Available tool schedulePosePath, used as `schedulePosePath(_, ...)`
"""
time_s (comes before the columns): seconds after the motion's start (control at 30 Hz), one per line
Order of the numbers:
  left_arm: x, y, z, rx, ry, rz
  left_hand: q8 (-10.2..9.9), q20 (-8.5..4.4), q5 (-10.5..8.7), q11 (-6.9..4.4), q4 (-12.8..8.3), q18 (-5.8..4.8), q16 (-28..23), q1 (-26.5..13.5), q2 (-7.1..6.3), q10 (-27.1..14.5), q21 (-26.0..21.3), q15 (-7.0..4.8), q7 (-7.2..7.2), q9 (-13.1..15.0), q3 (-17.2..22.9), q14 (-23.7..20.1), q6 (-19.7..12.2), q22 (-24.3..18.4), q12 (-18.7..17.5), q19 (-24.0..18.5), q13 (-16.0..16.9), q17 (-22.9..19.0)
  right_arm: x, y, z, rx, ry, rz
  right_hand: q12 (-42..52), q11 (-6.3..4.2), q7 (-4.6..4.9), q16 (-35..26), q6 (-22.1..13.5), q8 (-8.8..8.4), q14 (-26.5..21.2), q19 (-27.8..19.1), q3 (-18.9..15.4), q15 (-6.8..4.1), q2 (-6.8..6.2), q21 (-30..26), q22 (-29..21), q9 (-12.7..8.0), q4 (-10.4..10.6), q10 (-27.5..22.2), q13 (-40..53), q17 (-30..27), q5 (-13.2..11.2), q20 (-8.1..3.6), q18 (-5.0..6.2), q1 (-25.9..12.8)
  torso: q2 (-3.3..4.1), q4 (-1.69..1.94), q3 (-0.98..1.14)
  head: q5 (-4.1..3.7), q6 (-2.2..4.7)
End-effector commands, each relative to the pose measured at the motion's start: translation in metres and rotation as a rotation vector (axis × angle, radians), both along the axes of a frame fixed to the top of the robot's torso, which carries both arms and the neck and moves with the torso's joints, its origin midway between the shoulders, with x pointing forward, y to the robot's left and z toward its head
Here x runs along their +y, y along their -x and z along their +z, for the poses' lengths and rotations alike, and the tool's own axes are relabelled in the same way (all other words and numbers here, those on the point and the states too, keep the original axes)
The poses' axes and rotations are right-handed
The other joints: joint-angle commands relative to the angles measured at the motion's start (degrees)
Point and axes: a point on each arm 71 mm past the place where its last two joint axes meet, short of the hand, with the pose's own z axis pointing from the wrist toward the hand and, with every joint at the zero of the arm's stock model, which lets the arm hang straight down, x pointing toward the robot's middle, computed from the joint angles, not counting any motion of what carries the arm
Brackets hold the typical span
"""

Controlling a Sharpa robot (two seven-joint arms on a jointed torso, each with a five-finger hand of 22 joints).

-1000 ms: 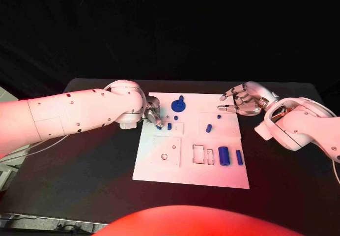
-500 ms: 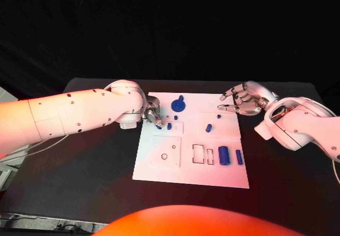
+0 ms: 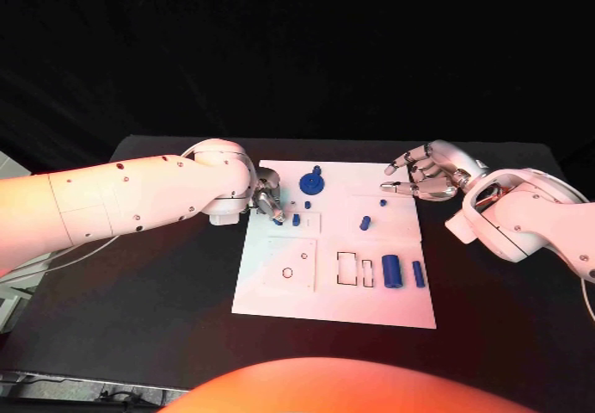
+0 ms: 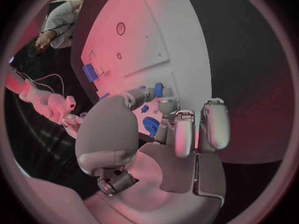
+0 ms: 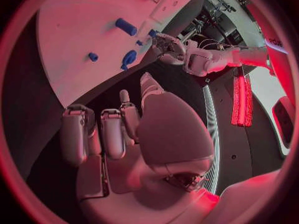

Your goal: Assemble the parts on the task board

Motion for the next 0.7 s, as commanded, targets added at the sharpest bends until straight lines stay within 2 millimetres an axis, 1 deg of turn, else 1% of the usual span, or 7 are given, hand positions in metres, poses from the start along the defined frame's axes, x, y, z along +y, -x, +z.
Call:
schedulePosePath(0.03,-0.0048,0.0064,-0.0062,0.045,-0.014,-0.04,0.24,-0.16,0.37,-0.06,-11.43,-0.14,0.37,0.59,0.22,0.26,0.3,-0.44,0.04,-0.09,11.63,5.86,0.3,0.98,-0.29,0.23,0.03,15.1,0.0019,0.0008,-0.0003,-0.001,0.006,0.021,0.11,-0.06,0.07,-0.2,-0.51,0.34,3.16,1.71,-0.36,0.0,0.22,-0.34,8.87,-0.08,-0.12,-0.07,3.96,3.27,0.23,0.04,0.7,0.6,0.01,0.01,-0.03,0.06,-0.05)
schedulePosePath(0.27,-0.0053,0.0071,-0.0068,0.045,-0.013,-0.042,0.26,-0.17,0.41,-0.06,-11.44,-0.16,0.37,0.61,0.21,0.3,0.32,-0.45,0.03,-0.07,11.66,5.86,0.31,1.03,-0.27,0.26,0.09,15.1,0.0022,0.0006,-0.0004,-0.001,0.006,0.022,0.11,-0.06,0.07,-0.2,-0.51,0.34,3.16,1.71,-0.36,0.0,0.22,-0.34,8.87,-0.08,-0.12,-0.07,3.96,3.27,0.23,0.04,0.7,0.6,-0.01,-0.01,0.03,0.13,0.0)
schedulePosePath(0.7,-0.0048,0.0042,-0.009,0.041,-0.006,-0.024,0.28,-0.18,0.41,-0.04,-11.29,-0.11,0.36,0.52,0.29,0.25,0.22,-0.44,0.06,-0.04,11.68,5.85,0.3,0.86,-0.39,0.12,-0.11,15.07,0.0029,0.0011,-0.0009,0.001,0.005,0.024,0.11,-0.06,0.07,-0.2,-0.51,0.34,3.16,1.71,-0.36,0.0,0.22,-0.34,8.87,-0.08,-0.12,-0.07,3.96,3.27,0.23,0.04,0.7,0.6,0.01,-0.02,0.01,0.11,-0.09)
